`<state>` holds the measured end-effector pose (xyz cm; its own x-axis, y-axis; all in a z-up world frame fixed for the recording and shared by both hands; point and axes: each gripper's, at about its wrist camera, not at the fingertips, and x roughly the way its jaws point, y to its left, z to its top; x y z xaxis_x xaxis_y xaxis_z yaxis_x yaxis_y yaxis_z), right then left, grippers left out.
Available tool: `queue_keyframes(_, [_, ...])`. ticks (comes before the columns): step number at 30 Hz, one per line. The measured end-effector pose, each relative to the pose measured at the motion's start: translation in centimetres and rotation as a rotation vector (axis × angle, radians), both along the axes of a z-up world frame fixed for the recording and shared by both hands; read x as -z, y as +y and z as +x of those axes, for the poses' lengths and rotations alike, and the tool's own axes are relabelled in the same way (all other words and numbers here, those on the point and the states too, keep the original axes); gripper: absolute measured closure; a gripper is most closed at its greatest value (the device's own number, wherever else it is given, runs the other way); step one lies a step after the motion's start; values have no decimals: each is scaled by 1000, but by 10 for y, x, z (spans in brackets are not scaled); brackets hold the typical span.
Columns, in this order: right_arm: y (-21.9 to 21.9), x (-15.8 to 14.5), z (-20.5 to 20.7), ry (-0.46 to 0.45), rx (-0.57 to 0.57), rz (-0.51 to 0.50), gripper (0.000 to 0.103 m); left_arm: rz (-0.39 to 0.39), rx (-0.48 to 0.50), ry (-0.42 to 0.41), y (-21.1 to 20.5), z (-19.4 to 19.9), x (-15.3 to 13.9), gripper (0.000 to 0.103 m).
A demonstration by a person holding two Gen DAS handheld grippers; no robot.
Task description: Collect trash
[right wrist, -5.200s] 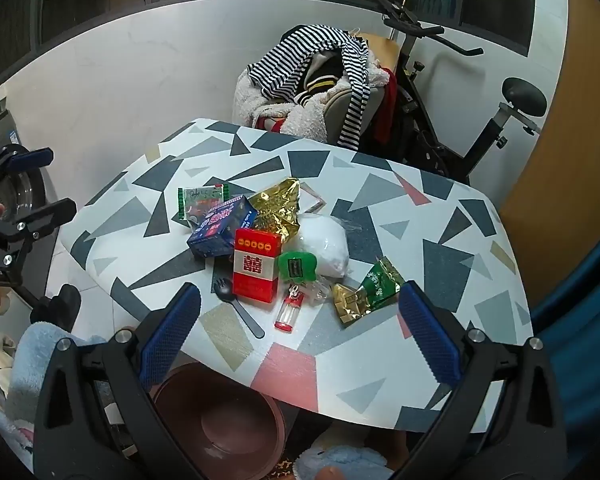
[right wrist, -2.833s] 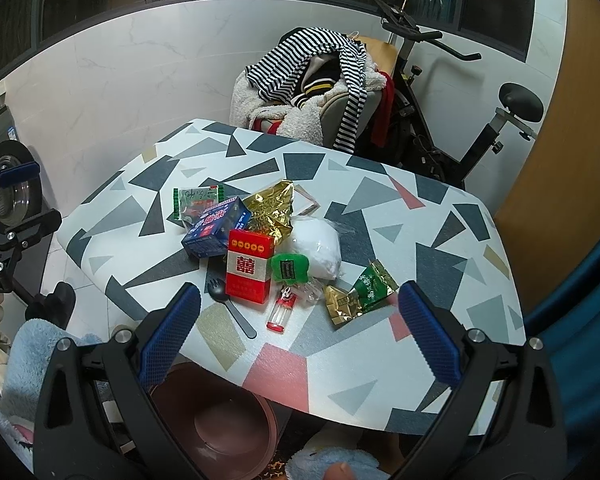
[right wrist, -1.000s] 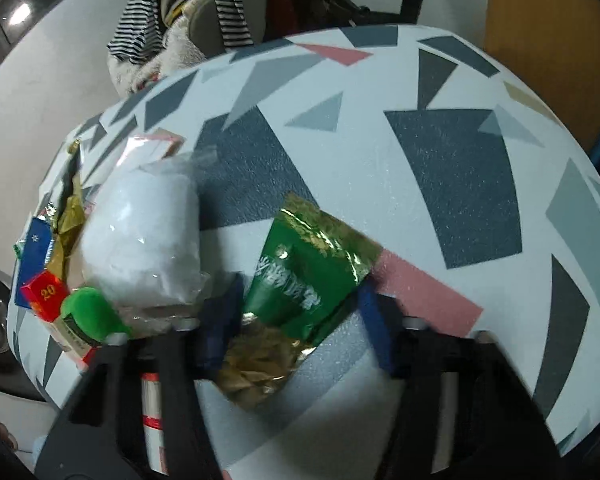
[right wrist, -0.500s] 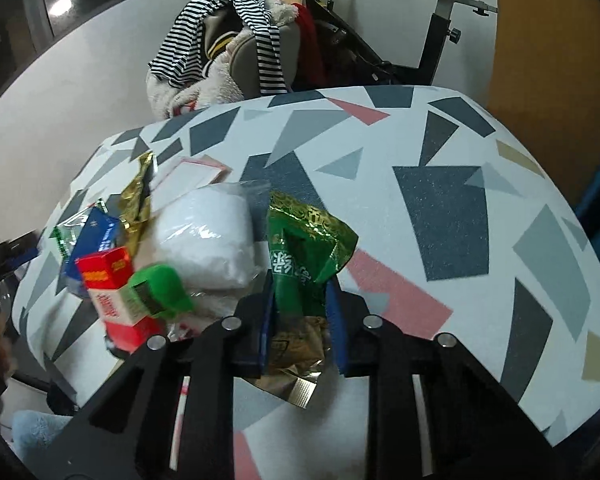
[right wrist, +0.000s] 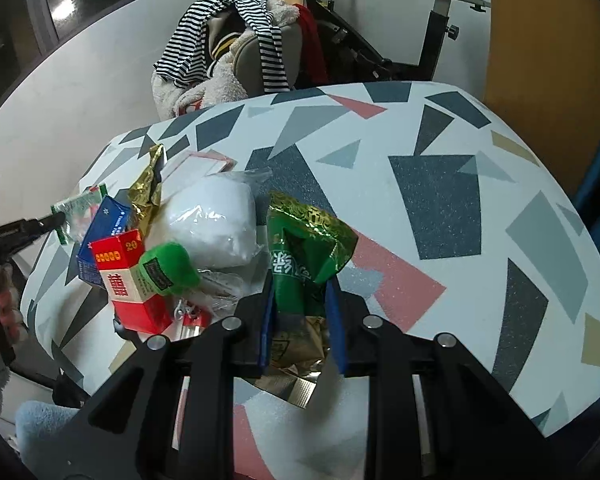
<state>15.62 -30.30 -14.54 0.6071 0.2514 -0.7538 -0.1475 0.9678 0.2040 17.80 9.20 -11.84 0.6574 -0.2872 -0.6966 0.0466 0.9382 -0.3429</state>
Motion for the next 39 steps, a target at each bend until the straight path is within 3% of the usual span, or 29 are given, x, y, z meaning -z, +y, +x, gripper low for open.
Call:
queue_keyframes(8, [13, -20, -21, -37, -54, 9, 77, 1, 85, -90, -3, -40, -46, 97])
queue_keyframes(16, [35, -34, -61, -56, -141, -17, 77, -46, 191, -118, -26, -112, -43, 97])
queue_keyframes(23, [47, -34, -97, -64, -197, -36, 77, -34, 362, -96, -61, -176, -14, 97])
queue_keyframes(28, [50, -24, -114, -46, -219, -44, 77, 36, 468, -24, -89, -203, 28, 97])
queue_keyframes(39, [51, -4, -130, -11, -244, -56, 77, 56, 488, 116, -109, -204, 102, 97])
